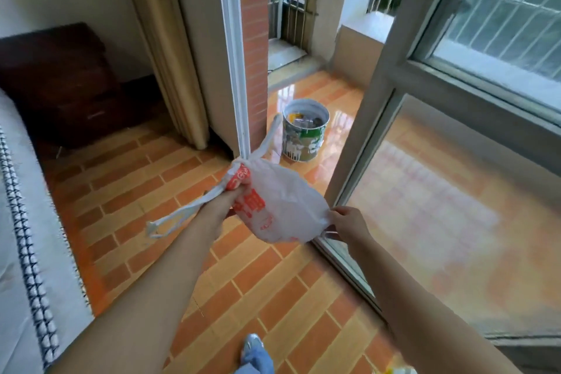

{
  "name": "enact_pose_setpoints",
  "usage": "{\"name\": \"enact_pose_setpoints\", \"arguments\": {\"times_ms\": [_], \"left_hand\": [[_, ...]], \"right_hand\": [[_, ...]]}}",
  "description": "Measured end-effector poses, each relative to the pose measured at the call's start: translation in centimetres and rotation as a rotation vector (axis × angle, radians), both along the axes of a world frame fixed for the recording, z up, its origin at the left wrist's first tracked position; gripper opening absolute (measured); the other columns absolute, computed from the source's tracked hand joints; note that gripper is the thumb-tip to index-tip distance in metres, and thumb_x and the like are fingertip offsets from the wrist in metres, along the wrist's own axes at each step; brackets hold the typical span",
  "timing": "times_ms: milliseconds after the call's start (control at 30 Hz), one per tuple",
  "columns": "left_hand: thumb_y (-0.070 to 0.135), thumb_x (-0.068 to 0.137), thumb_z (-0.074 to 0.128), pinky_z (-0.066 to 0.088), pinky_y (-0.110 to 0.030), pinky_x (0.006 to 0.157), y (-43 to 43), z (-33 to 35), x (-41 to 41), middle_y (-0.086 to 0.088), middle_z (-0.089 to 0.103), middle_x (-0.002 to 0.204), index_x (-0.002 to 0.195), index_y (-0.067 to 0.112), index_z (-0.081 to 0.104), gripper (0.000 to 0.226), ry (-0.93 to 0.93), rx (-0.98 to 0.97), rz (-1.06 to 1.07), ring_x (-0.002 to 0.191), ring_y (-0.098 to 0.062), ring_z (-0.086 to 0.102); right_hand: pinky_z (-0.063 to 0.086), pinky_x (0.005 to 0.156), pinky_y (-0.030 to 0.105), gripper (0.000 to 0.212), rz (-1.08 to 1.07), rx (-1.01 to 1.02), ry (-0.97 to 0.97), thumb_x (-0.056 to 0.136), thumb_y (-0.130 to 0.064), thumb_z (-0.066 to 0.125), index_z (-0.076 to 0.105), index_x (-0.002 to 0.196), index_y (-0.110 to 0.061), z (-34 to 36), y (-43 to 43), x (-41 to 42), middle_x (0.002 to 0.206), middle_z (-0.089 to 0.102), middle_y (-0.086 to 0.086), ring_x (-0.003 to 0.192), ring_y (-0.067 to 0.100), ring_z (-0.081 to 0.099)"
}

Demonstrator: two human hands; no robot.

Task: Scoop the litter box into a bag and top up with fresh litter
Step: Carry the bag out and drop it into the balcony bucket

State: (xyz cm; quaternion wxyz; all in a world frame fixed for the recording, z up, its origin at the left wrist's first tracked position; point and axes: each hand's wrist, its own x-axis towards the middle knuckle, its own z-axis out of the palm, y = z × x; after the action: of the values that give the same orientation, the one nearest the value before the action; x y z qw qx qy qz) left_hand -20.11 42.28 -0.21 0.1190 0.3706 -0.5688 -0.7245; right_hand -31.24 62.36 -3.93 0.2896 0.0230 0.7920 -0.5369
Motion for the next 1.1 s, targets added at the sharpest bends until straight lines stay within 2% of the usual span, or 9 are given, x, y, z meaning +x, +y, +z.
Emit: {"name": "enact_pose_setpoints", "arguments": {"times_ms": [67,167,267,367,533,733,867,967,1100], "left_hand": [[0.025,0.086,0.066,0.047,-0.025,0.067,-2.3,0.6,-2.7,0.002,0.065,0.1,0.092,0.031,0.06,0.011,-0.004,-0.02,-0.012,0.086,-0.007,0.059],[0.025,0.085,0.067,0.049,-0.028,0.07,-5.4,1.1,-6.7,0.0,0.066,0.1,0.093,0.03,0.061,0.012,-0.006,-0.046,-0.015,0.089,-0.012,0.06],[0.025,0.084,0.068,0.048,-0.026,0.066,-8.6,0.9,-11.0,0.001,0.068,0.095,0.09,0.029,0.063,0.008,-0.01,-0.045,-0.004,0.087,-0.01,0.062],[0.026,0.082,0.07,0.047,-0.026,0.066,-11.9,0.5,-15.8,-0.001,0.068,0.096,0.096,0.025,0.064,0.015,-0.025,-0.056,0.024,0.087,-0.013,0.063],[0.027,0.081,0.071,0.049,-0.029,0.068,-17.0,-0.1,-25.3,0.0,0.069,0.095,0.1,0.022,0.066,0.02,-0.045,-0.065,0.025,0.09,-0.015,0.063],[0.022,0.081,0.072,0.048,-0.025,0.063,-21.5,0.0,-35.9,0.0,0.069,0.089,0.104,0.017,0.066,0.025,-0.06,-0.049,0.033,0.083,-0.015,0.065],[0.024,0.082,0.071,0.049,-0.031,0.073,-23.5,-0.7,-41.5,-0.009,0.069,0.099,0.107,0.011,0.065,0.029,-0.118,-0.058,0.014,0.09,-0.023,0.065],[0.023,0.08,0.073,0.049,-0.027,0.065,-25.3,-2.2,-46.0,-0.011,0.069,0.101,0.11,0.009,0.065,0.034,-0.124,-0.049,-0.038,0.09,-0.024,0.065],[0.019,0.081,0.071,0.05,-0.025,0.057,-27.2,-4.5,-52.2,-0.005,0.066,0.085,0.102,0.012,0.064,0.024,-0.116,-0.007,-0.151,0.077,-0.02,0.063]], "right_hand": [[0.045,0.049,0.021,0.024,-0.003,-0.006,0.003,0.089,-0.001,0.047,0.061,0.07,-0.007,0.4,-2.3,-2.7,0.063,0.058,0.01,0.045,0.013,0.055],[0.044,0.051,0.022,0.019,0.008,-0.017,0.015,0.089,0.0,0.046,0.063,0.082,0.002,0.6,-5.7,-6.9,0.066,0.056,0.011,0.053,0.017,0.054],[0.047,0.058,0.026,0.022,0.003,-0.042,-0.002,0.091,-0.002,0.045,0.061,0.076,-0.005,-0.1,-9.0,-11.3,0.066,0.058,0.009,0.058,0.019,0.056],[0.049,0.061,0.028,0.024,0.005,-0.056,-0.022,0.091,-0.002,0.044,0.06,0.074,-0.009,-1.3,-12.6,-16.2,0.071,0.059,0.011,0.062,0.02,0.057],[0.048,0.062,0.029,0.022,-0.012,-0.079,-0.057,0.089,0.001,0.041,0.058,0.076,-0.005,-2.5,-18.0,-24.8,0.071,0.057,0.011,0.066,0.023,0.055],[0.045,0.048,0.02,0.027,-0.061,-0.063,-0.074,0.088,0.0,0.042,0.054,0.066,-0.01,-2.7,-23.0,-34.2,0.063,0.052,0.009,0.06,0.022,0.048],[0.045,0.048,0.023,0.025,-0.165,-0.049,-0.106,0.085,0.003,0.042,0.052,0.064,-0.006,-3.9,-25.0,-38.8,0.071,0.051,0.014,0.065,0.024,0.047],[0.044,0.045,0.023,0.017,-0.24,-0.035,-0.118,0.084,0.005,0.042,0.054,0.074,-0.003,-5.4,-26.2,-41.9,0.073,0.048,0.015,0.065,0.023,0.046],[0.041,0.054,0.031,0.011,-0.32,0.03,-0.109,0.079,-0.003,0.05,0.055,0.072,-0.009,-7.1,-27.5,-46.9,0.07,0.047,0.012,0.064,0.021,0.044]]}}
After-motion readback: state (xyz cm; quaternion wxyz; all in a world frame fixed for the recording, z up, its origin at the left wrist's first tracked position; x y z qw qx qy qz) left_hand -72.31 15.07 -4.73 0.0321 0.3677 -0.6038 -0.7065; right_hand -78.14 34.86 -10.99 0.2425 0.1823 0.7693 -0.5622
